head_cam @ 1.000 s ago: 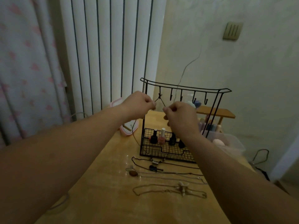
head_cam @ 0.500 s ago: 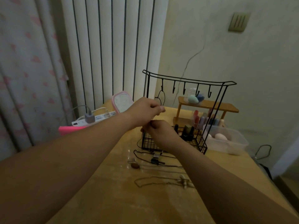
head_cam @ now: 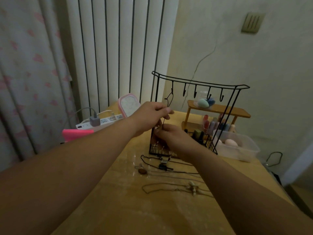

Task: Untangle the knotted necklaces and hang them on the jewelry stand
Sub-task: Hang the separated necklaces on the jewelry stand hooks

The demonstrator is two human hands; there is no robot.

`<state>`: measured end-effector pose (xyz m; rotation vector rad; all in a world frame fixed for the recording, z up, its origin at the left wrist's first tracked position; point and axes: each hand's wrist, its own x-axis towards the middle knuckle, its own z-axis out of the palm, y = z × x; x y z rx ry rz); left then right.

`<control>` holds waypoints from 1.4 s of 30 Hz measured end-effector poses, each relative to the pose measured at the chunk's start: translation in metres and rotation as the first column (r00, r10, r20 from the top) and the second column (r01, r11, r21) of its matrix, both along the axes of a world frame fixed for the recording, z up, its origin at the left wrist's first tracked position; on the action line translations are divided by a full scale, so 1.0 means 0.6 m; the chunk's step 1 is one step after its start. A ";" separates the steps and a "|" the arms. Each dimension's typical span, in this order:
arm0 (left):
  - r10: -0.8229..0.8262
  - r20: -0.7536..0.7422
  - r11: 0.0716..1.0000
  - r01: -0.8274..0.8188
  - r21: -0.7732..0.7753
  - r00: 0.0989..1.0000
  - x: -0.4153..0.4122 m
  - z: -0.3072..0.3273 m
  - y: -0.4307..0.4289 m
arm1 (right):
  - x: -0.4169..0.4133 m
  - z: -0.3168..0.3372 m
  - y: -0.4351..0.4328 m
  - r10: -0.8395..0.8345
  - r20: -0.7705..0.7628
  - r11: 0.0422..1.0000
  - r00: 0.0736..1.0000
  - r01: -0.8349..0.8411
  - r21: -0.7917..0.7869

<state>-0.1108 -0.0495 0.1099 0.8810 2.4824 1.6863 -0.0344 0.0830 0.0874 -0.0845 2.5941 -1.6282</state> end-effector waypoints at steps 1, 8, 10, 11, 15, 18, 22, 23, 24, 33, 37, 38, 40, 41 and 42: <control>-0.011 0.055 1.000 0.010 0.023 0.998 0.003 0.000 0.000 | -0.002 0.010 0.003 -0.002 0.007 0.998 1.000 0.002 -0.060; -0.195 0.359 0.968 0.121 0.218 0.913 0.015 -0.052 -0.018 | -0.035 0.085 0.029 -0.105 -0.096 0.975 0.990 0.084 -0.204; -0.191 0.316 0.981 0.173 0.084 0.929 0.018 -0.063 -0.013 | -0.043 0.101 0.032 -0.115 -0.107 0.967 0.988 0.086 -0.240; -0.185 0.300 0.983 0.180 0.043 0.936 0.020 -0.062 -0.008 | -0.046 0.108 0.033 -0.112 -0.118 0.967 0.987 0.081 -0.240; -0.087 0.222 0.996 0.080 0.042 0.971 0.010 -0.048 0.006 | -0.055 0.117 0.033 -0.107 -0.168 0.979 0.980 0.075 -0.189; -0.056 0.200 0.998 0.050 0.032 0.978 -0.009 -0.044 0.021 | -0.059 0.111 0.037 -0.133 -0.214 0.989 0.968 0.113 -0.100; -0.016 0.130 0.980 0.041 -0.192 0.991 -0.020 -0.053 0.046 | -0.060 0.084 0.038 -0.148 -0.255 0.987 0.956 0.159 0.025; 0.014 0.038 0.946 -0.002 -0.323 0.999 -0.021 -0.056 0.051 | -0.062 0.073 0.040 -0.150 -0.248 0.986 0.957 0.164 0.035; 0.039 -0.051 0.898 -0.058 -0.437 0.998 -0.023 -0.060 0.055 | -0.064 0.062 0.044 -0.156 -0.242 0.984 0.958 0.173 0.048; 0.103 -0.030 0.900 -0.106 -0.423 0.994 -0.035 -0.081 0.043 | -0.092 -0.015 0.063 -0.210 -0.151 0.962 0.966 0.231 0.144; 0.188 -0.038 0.968 -0.192 -0.160 0.981 -0.030 -0.069 0.044 | -0.094 -0.032 0.058 -0.190 -0.132 0.963 0.973 0.211 0.168; 0.191 -0.042 0.973 -0.195 -0.126 0.981 -0.028 -0.064 0.046 | -0.093 -0.036 0.057 -0.176 -0.130 0.962 0.976 0.199 0.189; 0.171 -0.006 0.983 -0.171 -0.061 0.985 -0.023 -0.057 0.050 | -0.091 -0.046 0.057 -0.144 -0.133 0.959 0.981 0.171 0.225; 0.153 0.029 0.988 -0.152 -0.027 0.988 -0.021 -0.054 0.051 | -0.092 -0.051 0.057 -0.130 -0.134 0.958 0.982 0.159 0.239; 0.132 0.059 0.991 -0.132 0.001 0.990 -0.019 -0.051 0.051 | -0.092 -0.054 0.056 -0.119 -0.131 0.956 0.984 0.149 0.253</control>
